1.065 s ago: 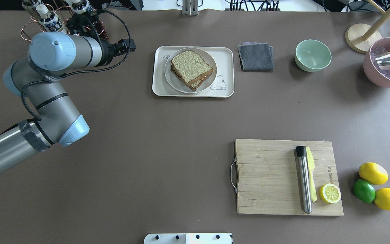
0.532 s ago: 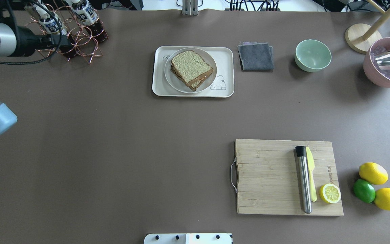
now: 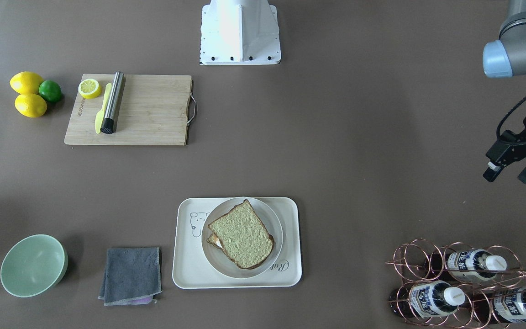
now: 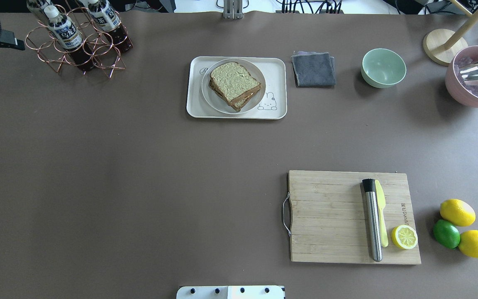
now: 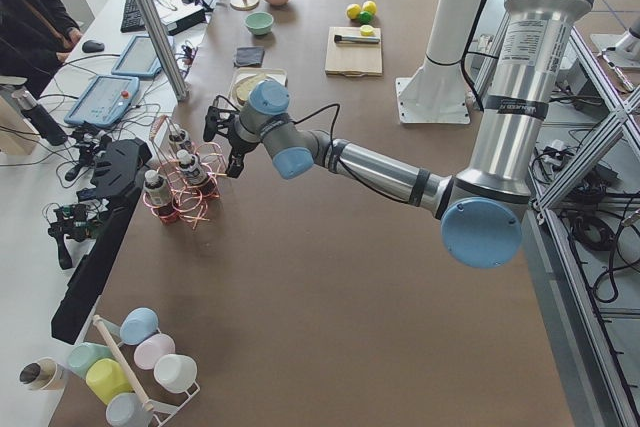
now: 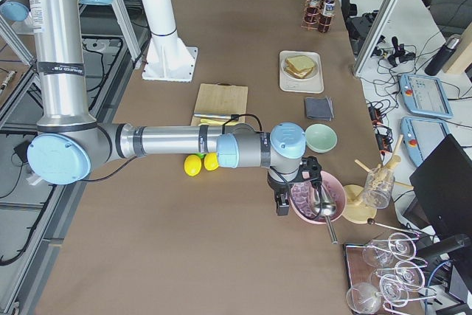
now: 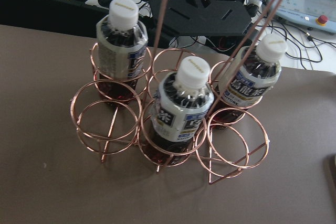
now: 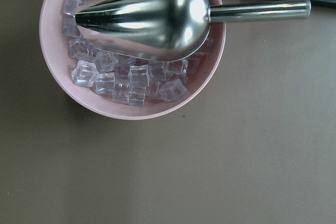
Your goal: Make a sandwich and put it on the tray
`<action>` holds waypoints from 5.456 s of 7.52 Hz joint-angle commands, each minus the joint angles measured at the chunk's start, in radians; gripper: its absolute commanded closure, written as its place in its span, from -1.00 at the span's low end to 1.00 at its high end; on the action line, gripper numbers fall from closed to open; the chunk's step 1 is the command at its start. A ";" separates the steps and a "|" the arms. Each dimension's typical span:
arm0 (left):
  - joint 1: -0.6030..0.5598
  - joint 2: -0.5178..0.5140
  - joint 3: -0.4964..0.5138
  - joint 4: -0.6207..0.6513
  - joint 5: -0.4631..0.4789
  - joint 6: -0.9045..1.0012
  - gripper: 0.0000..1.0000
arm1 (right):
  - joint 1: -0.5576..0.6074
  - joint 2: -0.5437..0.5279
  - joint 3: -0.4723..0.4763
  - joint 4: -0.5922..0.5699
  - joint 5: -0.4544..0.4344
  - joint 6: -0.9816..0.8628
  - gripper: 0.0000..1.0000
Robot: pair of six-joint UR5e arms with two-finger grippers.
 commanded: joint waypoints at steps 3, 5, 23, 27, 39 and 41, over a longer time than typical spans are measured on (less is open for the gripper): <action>-0.337 0.055 0.169 0.155 -0.335 0.643 -0.95 | 0.002 -0.002 -0.006 -0.004 0.003 -0.024 -0.99; -0.397 0.087 0.160 0.338 -0.336 0.939 -0.96 | 0.008 -0.002 -0.012 -0.019 0.005 -0.025 -0.99; -0.362 0.131 0.045 0.774 -0.216 1.106 -0.96 | -0.040 -0.011 0.098 -0.113 0.034 0.179 -0.99; -0.361 0.131 0.048 0.773 -0.216 1.104 -0.96 | -0.049 -0.005 0.094 -0.113 0.032 0.180 -0.99; -0.351 0.121 0.054 0.773 -0.215 1.107 -0.96 | -0.049 -0.014 0.089 -0.111 0.029 0.163 -0.99; -0.351 0.122 0.057 0.774 -0.215 1.107 -0.96 | -0.049 -0.017 0.097 -0.111 0.031 0.163 -0.99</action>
